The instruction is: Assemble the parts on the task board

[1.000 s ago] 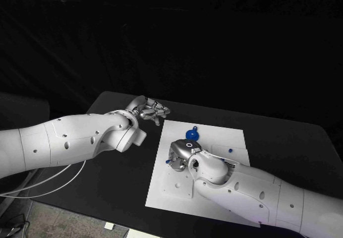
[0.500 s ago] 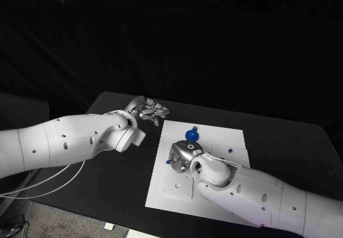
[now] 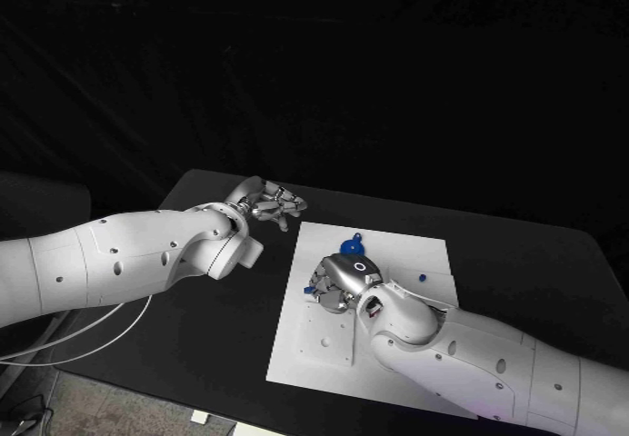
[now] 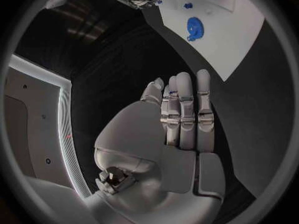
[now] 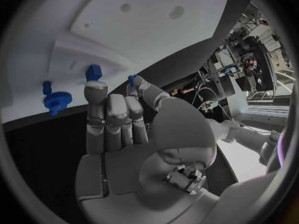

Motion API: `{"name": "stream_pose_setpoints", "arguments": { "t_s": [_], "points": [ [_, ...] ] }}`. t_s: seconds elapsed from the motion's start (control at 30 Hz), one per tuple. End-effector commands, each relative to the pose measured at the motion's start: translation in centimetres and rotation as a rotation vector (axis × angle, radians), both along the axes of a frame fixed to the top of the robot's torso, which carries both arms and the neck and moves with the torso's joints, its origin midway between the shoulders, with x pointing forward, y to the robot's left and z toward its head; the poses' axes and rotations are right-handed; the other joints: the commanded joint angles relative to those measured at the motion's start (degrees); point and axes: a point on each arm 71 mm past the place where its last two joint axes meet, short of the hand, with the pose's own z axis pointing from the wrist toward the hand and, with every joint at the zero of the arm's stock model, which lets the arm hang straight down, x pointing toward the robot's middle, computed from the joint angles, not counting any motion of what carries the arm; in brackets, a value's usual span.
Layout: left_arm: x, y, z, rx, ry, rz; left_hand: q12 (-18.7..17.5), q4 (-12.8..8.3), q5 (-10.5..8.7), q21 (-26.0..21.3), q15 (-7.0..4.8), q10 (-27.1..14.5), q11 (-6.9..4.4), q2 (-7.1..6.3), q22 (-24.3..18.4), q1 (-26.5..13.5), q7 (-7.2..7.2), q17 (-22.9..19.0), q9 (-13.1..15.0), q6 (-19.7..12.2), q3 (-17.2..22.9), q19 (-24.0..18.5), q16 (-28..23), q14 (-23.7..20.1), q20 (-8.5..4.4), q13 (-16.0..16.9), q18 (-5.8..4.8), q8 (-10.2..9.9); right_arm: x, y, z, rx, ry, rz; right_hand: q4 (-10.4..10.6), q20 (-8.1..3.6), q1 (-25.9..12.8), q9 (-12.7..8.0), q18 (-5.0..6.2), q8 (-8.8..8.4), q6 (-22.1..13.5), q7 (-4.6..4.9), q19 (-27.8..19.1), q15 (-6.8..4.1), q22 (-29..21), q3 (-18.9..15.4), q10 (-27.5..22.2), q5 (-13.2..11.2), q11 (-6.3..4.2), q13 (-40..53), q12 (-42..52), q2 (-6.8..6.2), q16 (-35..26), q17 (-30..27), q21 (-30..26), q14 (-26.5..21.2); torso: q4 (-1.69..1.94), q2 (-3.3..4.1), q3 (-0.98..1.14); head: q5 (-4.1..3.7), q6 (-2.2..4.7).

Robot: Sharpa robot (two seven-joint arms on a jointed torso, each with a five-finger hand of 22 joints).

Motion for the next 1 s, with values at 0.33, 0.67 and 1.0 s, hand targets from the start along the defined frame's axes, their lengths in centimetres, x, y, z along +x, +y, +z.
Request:
{"name": "stream_pose_setpoints", "arguments": {
  "t_s": [0.33, 0.67, 1.0],
  "points": [
    [-0.1, -0.3, 0.0, 0.049, -0.004, -0.166, -1.64, -0.46, -0.69, -0.86, 0.26, -0.84, 0.48, -0.56, 0.63, 0.58, 0.36, 0.30, -0.25, 0.18, -0.36, -0.13, -0.14, -0.30, 0.28, -0.11, 0.67, -2.48, 0.8, -1.7, 2.7, 0.208, 0.112, -0.015, 0.46, -0.44, 0.08, 0.06, -0.59, 0.15, 0.20, -0.01, 2.75, -0.50, 4.08, -0.31, 0.35, 0.30, 0.11, 0.06, -0.16, 0.15, -0.04, -0.35, 0.51, -0.08, -0.14, -0.07, 0.01, -0.02, 0.62],
    [-1.1, -0.8, -0.9, 0.148, 0.078, -0.469, -1.68, -0.17, -8.11, -1.35, 0.40, -0.02, 0.47, -0.50, 1.57, 0.60, 0.69, 0.69, -0.29, 0.69, -0.84, -0.62, 0.43, -0.96, 0.50, -0.03, 0.53, -5.80, 2.2, -5.9, 4.3, 0.332, 0.361, -0.069, -0.05, -0.53, 0.10, 0.06, -0.49, 0.14, -0.28, 0.10, 2.59, -0.61, 4.05, -2.60, -0.01, 2.21, 0.17, 0.21, -0.39, 1.27, -0.30, -0.38, -0.01, -0.17, -0.53, -0.25, 0.12, -0.40, 1.61],
    [-1.8, -1.7, -1.4, 0.302, 0.075, -0.628, 0.06, -1.95, -14.87, -1.32, 0.09, 1.76, 0.16, -3.17, 2.43, 0.27, 1.20, 2.14, -0.37, -1.17, -3.10, -0.24, 2.62, -1.36, 0.10, 0.22, 0.11, -5.84, 2.6, -8.5, 4.4, 0.369, 0.493, -0.081, -0.32, -0.57, 0.10, 0.06, -0.45, 0.15, -0.38, 0.10, 2.54, -0.65, 4.08, -3.72, -0.09, 2.88, 0.19, 0.34, -0.39, 1.83, -0.40, -0.18, -0.19, -0.21, -0.94, -0.27, 0.47, -0.93, 2.16]
  ]
}}
